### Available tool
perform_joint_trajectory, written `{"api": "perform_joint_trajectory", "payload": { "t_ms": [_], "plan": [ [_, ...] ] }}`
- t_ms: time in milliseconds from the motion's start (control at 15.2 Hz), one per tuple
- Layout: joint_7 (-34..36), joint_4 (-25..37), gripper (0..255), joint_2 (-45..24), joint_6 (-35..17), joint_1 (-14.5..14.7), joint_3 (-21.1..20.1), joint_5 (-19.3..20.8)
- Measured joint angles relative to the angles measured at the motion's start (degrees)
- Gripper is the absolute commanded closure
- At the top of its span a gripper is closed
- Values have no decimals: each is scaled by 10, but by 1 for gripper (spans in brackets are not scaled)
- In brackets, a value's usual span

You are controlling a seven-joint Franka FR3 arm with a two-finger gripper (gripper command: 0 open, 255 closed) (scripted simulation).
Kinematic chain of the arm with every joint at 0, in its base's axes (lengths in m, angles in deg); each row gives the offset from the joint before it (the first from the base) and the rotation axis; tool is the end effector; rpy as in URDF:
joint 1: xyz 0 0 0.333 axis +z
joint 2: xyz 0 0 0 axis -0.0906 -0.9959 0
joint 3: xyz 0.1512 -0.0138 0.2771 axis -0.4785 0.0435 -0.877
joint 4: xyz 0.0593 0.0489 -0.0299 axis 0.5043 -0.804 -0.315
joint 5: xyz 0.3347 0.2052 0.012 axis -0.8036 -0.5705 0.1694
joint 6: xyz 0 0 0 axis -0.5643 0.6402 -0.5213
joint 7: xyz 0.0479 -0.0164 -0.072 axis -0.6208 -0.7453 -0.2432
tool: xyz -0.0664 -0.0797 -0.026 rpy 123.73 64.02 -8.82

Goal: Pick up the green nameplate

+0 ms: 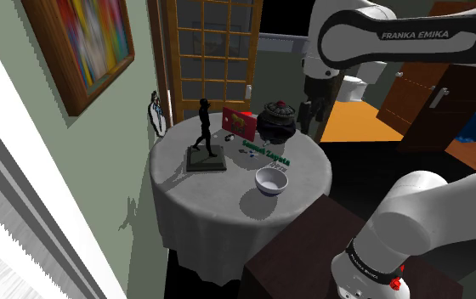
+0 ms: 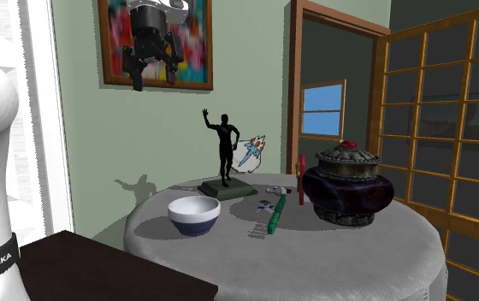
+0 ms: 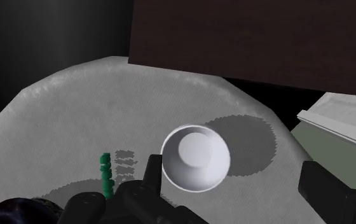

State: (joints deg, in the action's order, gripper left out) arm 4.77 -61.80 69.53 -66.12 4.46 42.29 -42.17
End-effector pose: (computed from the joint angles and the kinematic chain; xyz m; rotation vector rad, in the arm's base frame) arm 0.3265 -0.0277 0.5359 3.0105 0.1294 -0.1352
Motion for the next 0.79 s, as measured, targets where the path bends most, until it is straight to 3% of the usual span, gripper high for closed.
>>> {"api": "perform_joint_trajectory", "payload": {
  "t_ms": [264, 792],
  "plan": [
    [-27, -21, 0, -44, -72, -10, 32, 16],
    [-85, -6, 0, -196, -222, -24, 93, 29]
  ]
}}
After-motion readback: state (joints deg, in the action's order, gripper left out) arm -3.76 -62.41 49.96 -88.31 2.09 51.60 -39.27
